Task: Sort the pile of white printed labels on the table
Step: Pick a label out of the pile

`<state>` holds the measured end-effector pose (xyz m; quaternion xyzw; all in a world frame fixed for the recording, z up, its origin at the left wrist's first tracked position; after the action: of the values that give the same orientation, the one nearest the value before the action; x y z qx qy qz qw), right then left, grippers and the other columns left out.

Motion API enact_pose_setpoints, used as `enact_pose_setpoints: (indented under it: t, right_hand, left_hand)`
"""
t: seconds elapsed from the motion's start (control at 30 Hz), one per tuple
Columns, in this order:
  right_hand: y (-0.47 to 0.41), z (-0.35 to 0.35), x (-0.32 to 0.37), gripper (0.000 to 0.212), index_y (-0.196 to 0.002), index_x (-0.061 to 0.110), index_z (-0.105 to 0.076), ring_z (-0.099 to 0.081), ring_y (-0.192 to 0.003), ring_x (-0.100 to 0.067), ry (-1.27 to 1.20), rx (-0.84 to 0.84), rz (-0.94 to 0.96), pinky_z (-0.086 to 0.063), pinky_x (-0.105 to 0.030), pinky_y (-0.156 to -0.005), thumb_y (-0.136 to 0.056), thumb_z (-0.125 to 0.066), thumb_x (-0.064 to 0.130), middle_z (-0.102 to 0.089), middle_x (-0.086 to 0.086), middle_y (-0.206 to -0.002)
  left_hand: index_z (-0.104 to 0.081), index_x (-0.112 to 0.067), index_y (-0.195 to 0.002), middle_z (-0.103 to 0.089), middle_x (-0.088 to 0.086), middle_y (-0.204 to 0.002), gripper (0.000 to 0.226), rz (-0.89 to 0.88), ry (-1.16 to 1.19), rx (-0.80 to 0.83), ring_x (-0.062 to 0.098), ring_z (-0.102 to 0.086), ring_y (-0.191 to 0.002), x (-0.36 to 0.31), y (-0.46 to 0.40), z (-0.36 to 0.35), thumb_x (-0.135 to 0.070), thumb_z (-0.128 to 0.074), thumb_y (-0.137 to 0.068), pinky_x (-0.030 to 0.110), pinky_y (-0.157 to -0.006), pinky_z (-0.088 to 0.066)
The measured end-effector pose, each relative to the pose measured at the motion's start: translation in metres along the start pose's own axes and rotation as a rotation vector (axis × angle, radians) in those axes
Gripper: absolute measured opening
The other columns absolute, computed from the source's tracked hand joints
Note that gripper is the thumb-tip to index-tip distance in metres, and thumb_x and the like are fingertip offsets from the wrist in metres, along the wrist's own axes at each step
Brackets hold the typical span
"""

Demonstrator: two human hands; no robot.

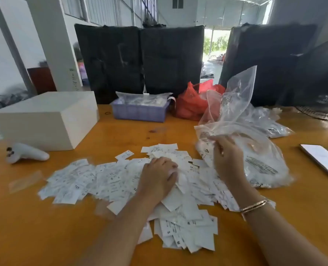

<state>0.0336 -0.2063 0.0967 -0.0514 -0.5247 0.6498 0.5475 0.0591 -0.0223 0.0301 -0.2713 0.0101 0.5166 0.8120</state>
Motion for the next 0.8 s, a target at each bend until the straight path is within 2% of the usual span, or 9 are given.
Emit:
enact_pose_setpoints:
  t: [0.07,0.13,0.2,0.27,0.33,0.4,0.47,0.67,0.8]
  right_hand:
    - [-0.011,0.023,-0.014,0.026,-0.103,0.002,-0.068,-0.059,-0.089,-0.022,0.118,-0.151,-0.035,-0.044,-0.017,-0.078,-0.088,-0.047,-0.007,-0.065,-0.012,-0.104]
    - [-0.023,0.034,-0.041,0.032,-0.115,0.001,-0.064,-0.054,-0.108,-0.033,0.228,-0.143,-0.222,-0.044,-0.035,-0.09,-0.091,-0.042,-0.004,-0.063,-0.017,-0.116]
    - [-0.026,0.027,-0.068,0.04,-0.127,0.002,-0.056,-0.051,-0.116,-0.036,0.322,0.008,-0.382,-0.042,-0.041,-0.097,-0.092,-0.039,-0.004,-0.058,-0.02,-0.127]
    - [-0.02,0.01,-0.085,0.04,-0.129,0.0,-0.053,-0.049,-0.12,-0.035,0.395,0.231,-0.478,-0.04,-0.039,-0.097,-0.091,-0.039,-0.005,-0.053,-0.02,-0.133]
    - [-0.014,0.001,-0.091,0.03,-0.115,-0.002,-0.059,-0.052,-0.108,-0.035,0.441,0.332,-0.503,-0.04,-0.036,-0.085,-0.091,-0.041,-0.003,-0.056,-0.023,-0.121]
    - [-0.007,-0.004,-0.092,0.021,-0.098,-0.002,-0.061,-0.05,-0.086,-0.032,0.505,0.361,-0.503,-0.038,-0.034,-0.074,-0.09,-0.042,-0.001,-0.056,-0.02,-0.108]
    - [-0.002,-0.007,-0.093,0.018,-0.087,-0.003,-0.06,-0.045,-0.075,-0.028,0.558,0.364,-0.498,-0.036,-0.032,-0.069,-0.089,-0.043,-0.002,-0.052,-0.018,-0.102]
    - [-0.007,0.008,-0.091,0.005,-0.089,0.008,-0.06,-0.048,-0.073,-0.023,0.433,0.093,-0.454,-0.037,-0.031,-0.061,-0.089,-0.059,0.013,-0.059,-0.01,-0.095]
    - [-0.008,0.009,-0.093,0.021,-0.093,0.008,-0.067,-0.05,-0.075,-0.023,0.444,0.069,-0.387,-0.038,-0.031,-0.062,-0.091,-0.059,0.026,-0.062,-0.01,-0.101]
  left_hand:
    - [-0.062,-0.026,-0.115,-0.058,-0.01,-0.122,0.025,-0.03,0.038,-0.042,0.013,-0.046,-0.114,-0.001,0.0,0.006,-0.034,-0.051,-0.095,0.024,-0.087,-0.03]
    - [-0.065,-0.023,-0.108,-0.061,-0.009,-0.114,0.019,-0.036,0.075,-0.081,0.014,-0.049,-0.109,0.001,0.002,0.011,-0.03,-0.056,-0.092,0.025,-0.086,-0.034]
    - [-0.065,-0.022,-0.1,-0.062,-0.01,-0.104,0.012,-0.02,0.124,-0.09,0.013,-0.051,-0.103,-0.001,0.005,0.014,-0.026,-0.059,-0.09,0.028,-0.085,-0.04]
    - [-0.065,-0.021,-0.095,-0.059,-0.013,-0.093,0.008,-0.006,0.149,-0.118,0.012,-0.051,-0.097,0.0,0.005,0.018,-0.025,-0.06,-0.09,0.031,-0.083,-0.044]
    - [-0.064,-0.021,-0.093,-0.054,-0.017,-0.088,0.006,0.002,0.165,-0.117,0.011,-0.05,-0.095,0.0,0.006,0.02,-0.023,-0.06,-0.09,0.032,-0.082,-0.044]
    - [-0.064,-0.02,-0.094,-0.054,-0.016,-0.088,0.006,0.007,0.18,-0.112,0.011,-0.049,-0.094,0.0,0.006,0.019,-0.023,-0.06,-0.09,0.031,-0.081,-0.044]
    - [-0.064,-0.021,-0.094,-0.056,-0.015,-0.09,0.007,0.015,0.179,-0.111,0.008,-0.046,-0.092,0.001,0.006,0.018,-0.024,-0.06,-0.09,0.029,-0.081,-0.044]
    - [-0.065,-0.021,-0.096,-0.063,-0.01,-0.095,0.009,0.024,0.194,-0.124,0.007,-0.047,-0.092,0.0,0.006,0.017,-0.025,-0.06,-0.091,0.028,-0.081,-0.046]
    - [-0.065,-0.022,-0.095,-0.061,-0.012,-0.094,0.008,0.05,0.215,-0.124,0.006,-0.047,-0.092,0.001,0.006,0.017,-0.025,-0.061,-0.09,0.028,-0.082,-0.046]
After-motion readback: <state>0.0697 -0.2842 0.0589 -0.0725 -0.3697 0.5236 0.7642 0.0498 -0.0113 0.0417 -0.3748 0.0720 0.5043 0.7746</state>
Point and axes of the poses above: each hand's wrist, its own y-axis away from the middle knuckle, its own z-axis out of the back of the hand, x = y × z, the point moved 7 cm from there along -y, towards the middle knuckle
